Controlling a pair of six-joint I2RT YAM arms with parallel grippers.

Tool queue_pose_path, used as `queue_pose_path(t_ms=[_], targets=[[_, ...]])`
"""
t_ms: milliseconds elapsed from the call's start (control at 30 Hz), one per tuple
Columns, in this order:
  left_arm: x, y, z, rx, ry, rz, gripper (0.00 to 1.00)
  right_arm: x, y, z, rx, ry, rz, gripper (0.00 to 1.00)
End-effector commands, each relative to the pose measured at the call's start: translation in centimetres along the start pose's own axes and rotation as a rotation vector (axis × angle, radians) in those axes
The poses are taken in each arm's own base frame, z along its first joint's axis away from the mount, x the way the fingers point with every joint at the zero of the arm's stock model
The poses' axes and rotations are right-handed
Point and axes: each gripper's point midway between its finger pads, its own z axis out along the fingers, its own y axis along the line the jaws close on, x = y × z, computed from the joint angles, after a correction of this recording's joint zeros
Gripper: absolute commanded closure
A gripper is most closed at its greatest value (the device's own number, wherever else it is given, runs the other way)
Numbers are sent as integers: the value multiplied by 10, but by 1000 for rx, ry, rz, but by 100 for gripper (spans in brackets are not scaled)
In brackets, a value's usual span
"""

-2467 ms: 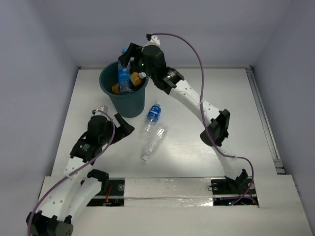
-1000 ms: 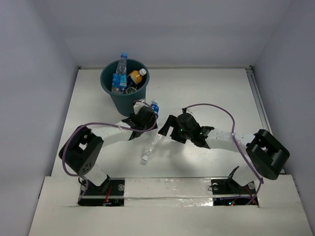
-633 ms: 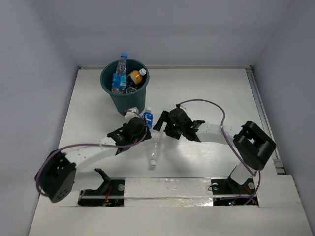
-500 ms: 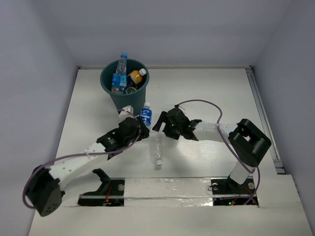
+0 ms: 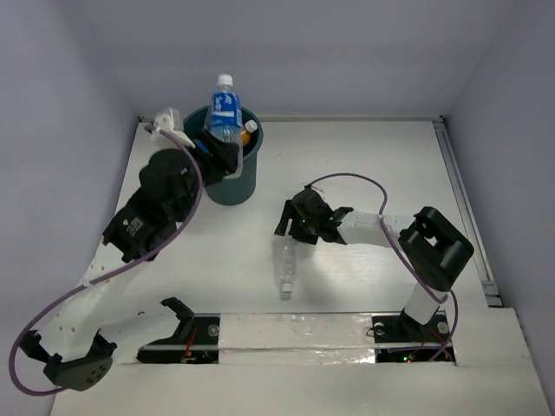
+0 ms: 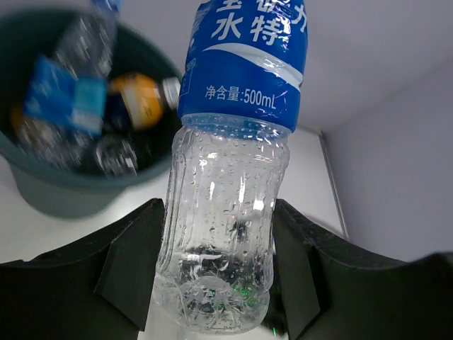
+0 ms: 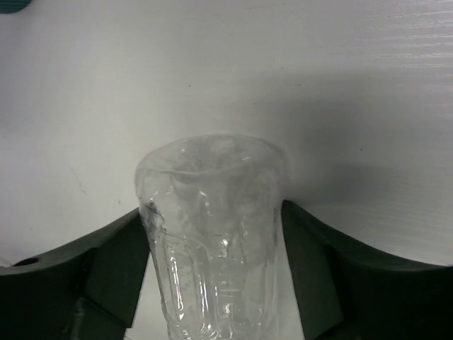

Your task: Put the plastic bottles in the bin

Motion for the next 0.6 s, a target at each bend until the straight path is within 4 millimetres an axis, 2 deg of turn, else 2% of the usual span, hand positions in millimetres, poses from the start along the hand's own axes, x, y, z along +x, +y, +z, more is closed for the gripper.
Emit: queue_pose_path(t_ms=[0, 33, 67, 100, 133, 200, 233, 267, 300, 367, 400, 433, 467, 533, 567], targets=[[-46, 15, 35, -84, -98, 117, 56, 0, -4, -6, 7, 2, -38, 27], [-71, 31, 46, -120, -159, 98, 56, 1, -4, -8, -4, 4, -33, 34], [-79, 38, 55, -136, -173, 99, 56, 1, -4, -10, -11, -1, -32, 35], [-81, 44, 71, -149, -164, 112, 56, 0, -3, -15, -24, -10, -35, 36], [-92, 54, 79, -176, -187, 112, 57, -2, -2, -18, -30, -17, -46, 37], [-90, 66, 95, -197, -179, 121, 57, -6, -1, -25, -39, -31, -65, 37], [-83, 71, 110, -206, -162, 128, 57, -12, 3, -33, -54, -54, -81, 37], [-80, 79, 117, -225, -157, 131, 57, -14, 4, -38, -58, -64, -86, 38], [-64, 91, 131, -253, -120, 141, 58, -16, 4, -42, -58, -72, -93, 38], [-53, 104, 144, -268, -107, 146, 58, -28, 14, -57, -85, -111, -107, 38], [-34, 116, 154, -285, -65, 155, 57, -31, 17, -63, -88, -118, -114, 38], [-27, 122, 158, -297, -57, 161, 56, -36, 21, -70, -99, -133, -127, 38], [-22, 127, 161, -311, -47, 161, 54, -51, 37, -86, -136, -179, -129, 38], [-7, 140, 163, -343, -20, 168, 49, -66, 49, -105, -153, -222, -153, 39], [-3, 144, 162, -349, -15, 168, 42, -88, 70, -129, -197, -289, -150, 39]])
